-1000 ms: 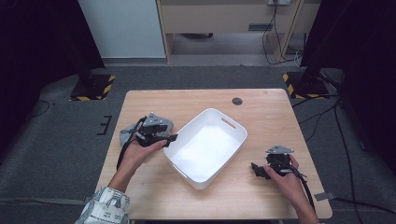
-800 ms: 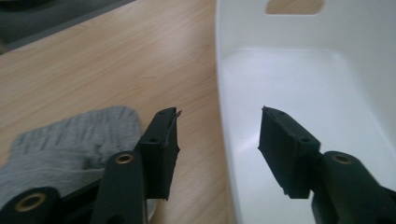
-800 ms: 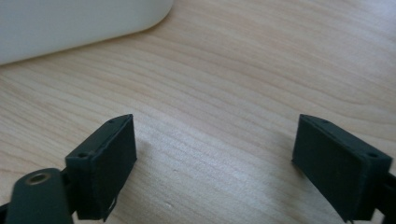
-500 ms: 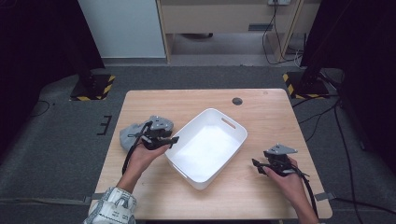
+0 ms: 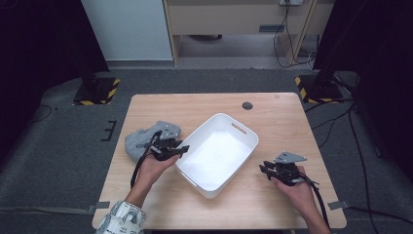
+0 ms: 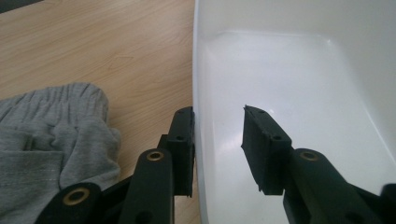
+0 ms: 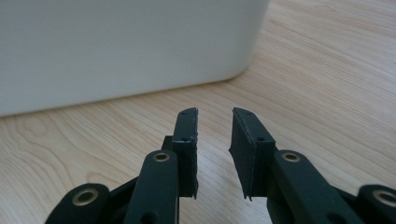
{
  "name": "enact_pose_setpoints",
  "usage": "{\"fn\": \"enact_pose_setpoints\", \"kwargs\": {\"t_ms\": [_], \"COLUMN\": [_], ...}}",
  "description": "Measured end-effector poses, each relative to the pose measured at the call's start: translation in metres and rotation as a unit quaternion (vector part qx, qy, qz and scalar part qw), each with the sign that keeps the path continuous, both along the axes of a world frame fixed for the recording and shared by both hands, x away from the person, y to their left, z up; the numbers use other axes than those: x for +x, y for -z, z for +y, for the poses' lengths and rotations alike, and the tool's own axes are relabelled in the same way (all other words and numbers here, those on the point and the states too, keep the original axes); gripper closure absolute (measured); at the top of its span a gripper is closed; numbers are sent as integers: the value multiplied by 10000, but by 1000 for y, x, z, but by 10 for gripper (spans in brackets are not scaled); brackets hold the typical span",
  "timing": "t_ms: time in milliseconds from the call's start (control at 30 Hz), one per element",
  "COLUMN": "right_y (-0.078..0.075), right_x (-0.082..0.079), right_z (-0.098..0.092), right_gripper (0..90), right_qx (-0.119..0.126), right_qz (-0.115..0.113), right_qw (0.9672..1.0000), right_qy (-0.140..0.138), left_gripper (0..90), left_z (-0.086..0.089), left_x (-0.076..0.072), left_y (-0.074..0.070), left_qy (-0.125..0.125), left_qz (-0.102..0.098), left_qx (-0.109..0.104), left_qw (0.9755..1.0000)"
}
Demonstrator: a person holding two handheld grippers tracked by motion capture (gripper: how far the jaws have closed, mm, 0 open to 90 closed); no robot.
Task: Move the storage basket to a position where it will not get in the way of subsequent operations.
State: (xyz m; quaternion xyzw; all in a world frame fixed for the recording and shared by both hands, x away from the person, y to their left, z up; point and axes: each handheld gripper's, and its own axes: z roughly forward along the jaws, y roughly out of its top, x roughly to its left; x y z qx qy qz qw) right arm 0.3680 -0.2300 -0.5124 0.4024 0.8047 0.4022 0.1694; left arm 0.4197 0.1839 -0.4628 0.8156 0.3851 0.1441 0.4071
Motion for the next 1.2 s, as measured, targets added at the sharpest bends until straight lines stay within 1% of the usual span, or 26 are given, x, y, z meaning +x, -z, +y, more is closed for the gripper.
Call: {"fn": "enact_pose_setpoints", "kwargs": {"t_ms": [67, 133, 200, 300, 333, 400, 467, 533, 600, 633, 700, 767, 867, 967, 1033, 1067, 1200], "right_y": [-2, -4, -5, -6, -7, -7, -7, -7, -7, -7, -7, -7, -11, -13, -14, -14, -13], "right_x": [0, -1, -1, -2, -3, -3, -2, -2, 0, 0, 2, 4, 7, 12, 16, 19, 29], "right_z": [3, 7, 12, 20, 22, 25, 26, 28, 30, 30, 29, 27, 25, 23, 22, 22, 24], "right_gripper": [678, 656, 640, 636, 639, 643, 650, 651, 655, 653, 656, 675, 699, 694, 677, 676, 675], "right_qx": [54, 163, 218, 182, 228, 235, 293, 257, 209, 161, 194, 154, 44, 65, 110, 128, 112], "right_qz": [-29, -34, -49, -77, -57, -67, -49, -38, -28, -27, 9, -6, -47, -52, -91, -69, -90], "right_qw": [10000, 9998, 9997, 9998, 9997, 9997, 9995, 9997, 9998, 9999, 9998, 9998, 9997, 9994, 9990, 9988, 9984], "right_qy": [11, 56, 80, 24, 47, 30, 89, 40, 38, 33, 94, 125, 219, 335, 431, 467, 550], "left_gripper": [615, 584, 562, 553, 554, 561, 569, 592, 602, 604, 610, 612, 625, 633, 635, 634, 626], "left_z": [-1, -3, -7, -10, -10, -11, -11, -12, -14, -15, -17, -18, -21, -23, -23, -23, -23], "left_x": [-3, -7, -9, -13, -14, -15, -17, -20, -22, -22, -22, -22, -24, -24, -24, -25, -27], "left_y": [2, 5, 6, 6, 6, 6, 5, 4, 4, 4, 5, 6, 7, 8, 9, 8, 8], "left_qy": [2, 23, 102, 94, 88, 85, 93, 135, 154, 148, 175, 204, 261, 315, 310, 296, 294], "left_qz": [1, 10, -33, -102, -105, -80, -25, 8, -21, -16, 0, 60, 62, 83, 110, 113, 142], "left_qx": [-146, -306, -242, -165, -170, -207, -234, -244, -171, -169, -155, -247, -259, -296, -333, -336, -393], "left_qw": [9999, 9995, 9996, 9998, 9998, 9997, 9997, 9996, 9997, 9997, 9997, 9995, 9993, 9990, 9989, 9989, 9987]}}
